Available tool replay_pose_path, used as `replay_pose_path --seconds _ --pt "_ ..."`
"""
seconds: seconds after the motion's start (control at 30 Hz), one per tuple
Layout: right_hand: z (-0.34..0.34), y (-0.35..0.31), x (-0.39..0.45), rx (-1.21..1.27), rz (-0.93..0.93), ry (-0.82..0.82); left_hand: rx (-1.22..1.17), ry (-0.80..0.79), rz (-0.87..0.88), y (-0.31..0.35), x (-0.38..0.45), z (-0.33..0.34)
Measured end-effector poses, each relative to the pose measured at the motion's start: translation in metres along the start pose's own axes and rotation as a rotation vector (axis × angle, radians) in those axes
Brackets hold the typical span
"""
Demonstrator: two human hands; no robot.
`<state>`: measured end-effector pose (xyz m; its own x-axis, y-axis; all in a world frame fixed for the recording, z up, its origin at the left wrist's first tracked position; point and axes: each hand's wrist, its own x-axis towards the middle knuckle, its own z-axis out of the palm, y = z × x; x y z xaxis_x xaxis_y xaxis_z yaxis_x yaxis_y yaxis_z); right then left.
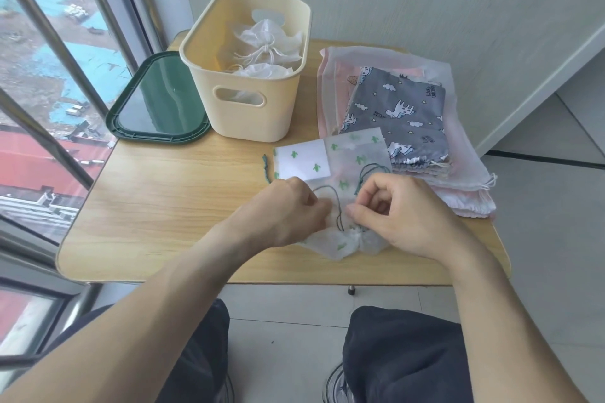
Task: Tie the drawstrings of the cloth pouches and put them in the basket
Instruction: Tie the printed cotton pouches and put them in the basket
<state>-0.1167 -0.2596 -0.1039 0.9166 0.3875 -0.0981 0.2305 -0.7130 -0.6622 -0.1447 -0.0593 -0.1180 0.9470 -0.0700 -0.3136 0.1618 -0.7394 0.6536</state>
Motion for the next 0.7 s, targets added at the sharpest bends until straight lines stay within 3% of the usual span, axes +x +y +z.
replay_pose_path --seconds 0.17,0.3,0.53,0.7 --pt "-0.010 0.006 -0.005 -0.036 0.017 0.046 -0.115 -0.209 -0.002 0.007 -0.002 -0.007" --pt "-0.018 0.008 -0.010 -0.121 -0.040 0.138 -0.080 -0.158 0.005 0.010 -0.005 -0.003" --pt "-0.017 0.011 -0.014 -0.162 -0.005 -0.077 -0.044 -0.088 0.117 0.014 -0.005 0.018" --pt "-0.013 0.010 -0.014 -0.112 0.011 -0.208 -0.138 -0.093 0.050 0.017 -0.004 0.020"
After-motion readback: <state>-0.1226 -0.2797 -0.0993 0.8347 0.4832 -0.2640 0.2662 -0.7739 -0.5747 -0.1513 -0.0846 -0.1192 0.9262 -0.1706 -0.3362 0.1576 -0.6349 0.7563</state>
